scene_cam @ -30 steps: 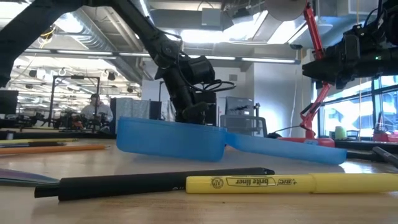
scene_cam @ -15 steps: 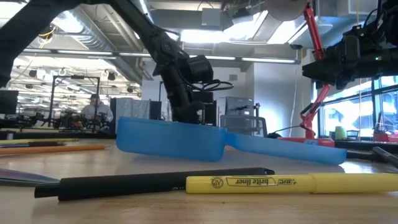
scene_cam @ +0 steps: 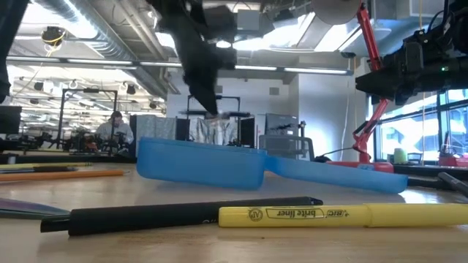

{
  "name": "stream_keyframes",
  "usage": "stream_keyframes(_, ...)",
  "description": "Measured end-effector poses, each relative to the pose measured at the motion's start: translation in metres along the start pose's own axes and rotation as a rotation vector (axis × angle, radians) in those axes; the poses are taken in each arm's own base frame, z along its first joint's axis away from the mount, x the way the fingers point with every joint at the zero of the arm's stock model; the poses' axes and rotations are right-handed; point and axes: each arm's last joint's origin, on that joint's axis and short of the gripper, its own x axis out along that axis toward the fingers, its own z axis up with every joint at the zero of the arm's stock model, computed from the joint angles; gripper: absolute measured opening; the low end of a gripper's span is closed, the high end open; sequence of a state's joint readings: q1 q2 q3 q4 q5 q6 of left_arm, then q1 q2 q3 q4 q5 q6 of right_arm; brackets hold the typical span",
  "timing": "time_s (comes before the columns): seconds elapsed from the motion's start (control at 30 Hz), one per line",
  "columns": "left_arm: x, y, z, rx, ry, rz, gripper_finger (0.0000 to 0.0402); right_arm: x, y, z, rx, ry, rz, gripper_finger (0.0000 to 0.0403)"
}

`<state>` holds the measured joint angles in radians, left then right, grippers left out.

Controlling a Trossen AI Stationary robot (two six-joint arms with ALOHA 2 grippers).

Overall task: Pick & place school supplies into a supply box
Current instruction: Put the black pen into the blue supply box

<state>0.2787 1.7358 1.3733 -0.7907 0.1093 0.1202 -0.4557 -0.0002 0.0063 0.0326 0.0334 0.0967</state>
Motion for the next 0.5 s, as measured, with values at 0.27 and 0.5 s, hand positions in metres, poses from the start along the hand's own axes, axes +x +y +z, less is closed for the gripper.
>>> stream_keyframes(0.27, -0.005, -0.083, -0.002, 0.563, -0.010, -0.138, 0.0024, 0.000, 0.000, 0.000, 0.001, 0.000, 0.000, 0.0167)
stream_keyframes(0.5, 0.024, -0.127, -0.007, 1.094, -0.055, -0.189, 0.0029, 0.000, 0.000, 0.000, 0.004, 0.001, 0.000, 0.0167)
